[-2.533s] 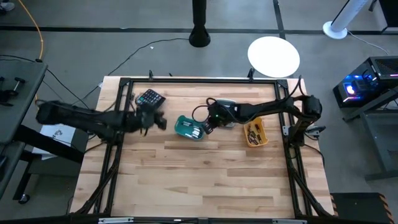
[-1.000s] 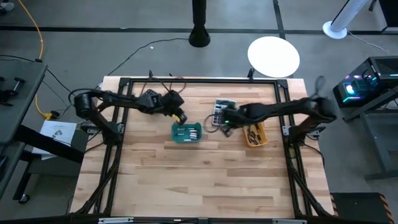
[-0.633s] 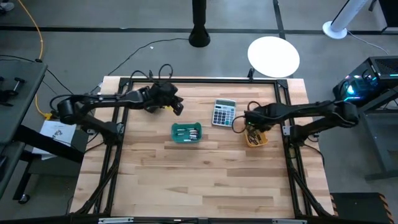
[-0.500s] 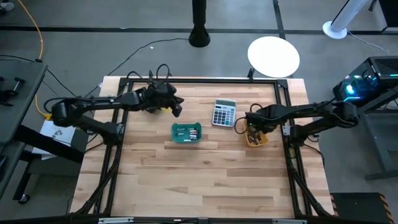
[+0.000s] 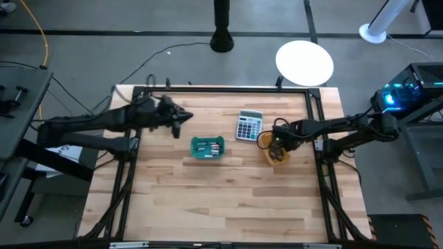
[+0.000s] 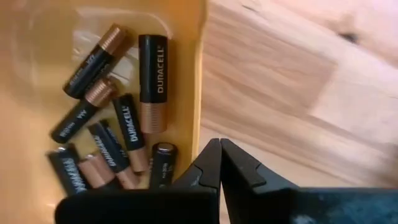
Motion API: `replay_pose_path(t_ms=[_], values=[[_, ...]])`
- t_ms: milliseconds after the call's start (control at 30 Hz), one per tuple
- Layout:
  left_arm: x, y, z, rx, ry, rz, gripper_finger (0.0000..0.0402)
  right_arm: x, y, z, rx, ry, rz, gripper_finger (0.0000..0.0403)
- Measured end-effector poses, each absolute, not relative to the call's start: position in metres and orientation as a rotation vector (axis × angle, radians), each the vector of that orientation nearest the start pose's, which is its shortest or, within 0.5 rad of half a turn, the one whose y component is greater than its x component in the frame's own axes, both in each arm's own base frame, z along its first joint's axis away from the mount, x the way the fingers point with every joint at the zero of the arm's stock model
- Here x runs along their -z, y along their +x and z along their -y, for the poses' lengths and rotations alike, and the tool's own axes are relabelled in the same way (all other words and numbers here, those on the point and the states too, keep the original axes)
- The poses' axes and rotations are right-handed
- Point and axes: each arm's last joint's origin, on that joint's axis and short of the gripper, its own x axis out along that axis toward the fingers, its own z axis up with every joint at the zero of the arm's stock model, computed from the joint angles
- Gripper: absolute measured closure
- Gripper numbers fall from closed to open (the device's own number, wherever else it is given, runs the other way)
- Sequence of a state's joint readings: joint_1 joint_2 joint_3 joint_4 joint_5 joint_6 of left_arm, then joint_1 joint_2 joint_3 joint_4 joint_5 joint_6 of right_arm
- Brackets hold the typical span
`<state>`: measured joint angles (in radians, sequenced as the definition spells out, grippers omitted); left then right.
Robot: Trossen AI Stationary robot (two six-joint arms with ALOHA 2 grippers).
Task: Sort batteries
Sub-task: Adjust the bins, then return to Home Position
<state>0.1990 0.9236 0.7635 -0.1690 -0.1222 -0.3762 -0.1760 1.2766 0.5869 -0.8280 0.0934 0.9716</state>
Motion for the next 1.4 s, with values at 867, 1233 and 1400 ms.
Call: replay_pose_path(t_ms=[867, 1233, 1400], values=[[-0.196, 0.140, -0.002, -0.298, -0.460, 0.252, 0.0402, -0.298, 0.183, 0.021, 0.669, 0.700, -0.717, 0.0403], [-0.171, 0.132, -0.030, -0.207, -0.613, 0.116, 0.0401, -0.303, 0.156, -0.010, 0.498, 0.707, -0.587, 0.0403], [-0.170, 0.132, -0.031, -0.220, -0.627, 0.118, 0.0401, -0.248, 0.169, -0.020, 0.351, 0.759, -0.341, 0.0403]])
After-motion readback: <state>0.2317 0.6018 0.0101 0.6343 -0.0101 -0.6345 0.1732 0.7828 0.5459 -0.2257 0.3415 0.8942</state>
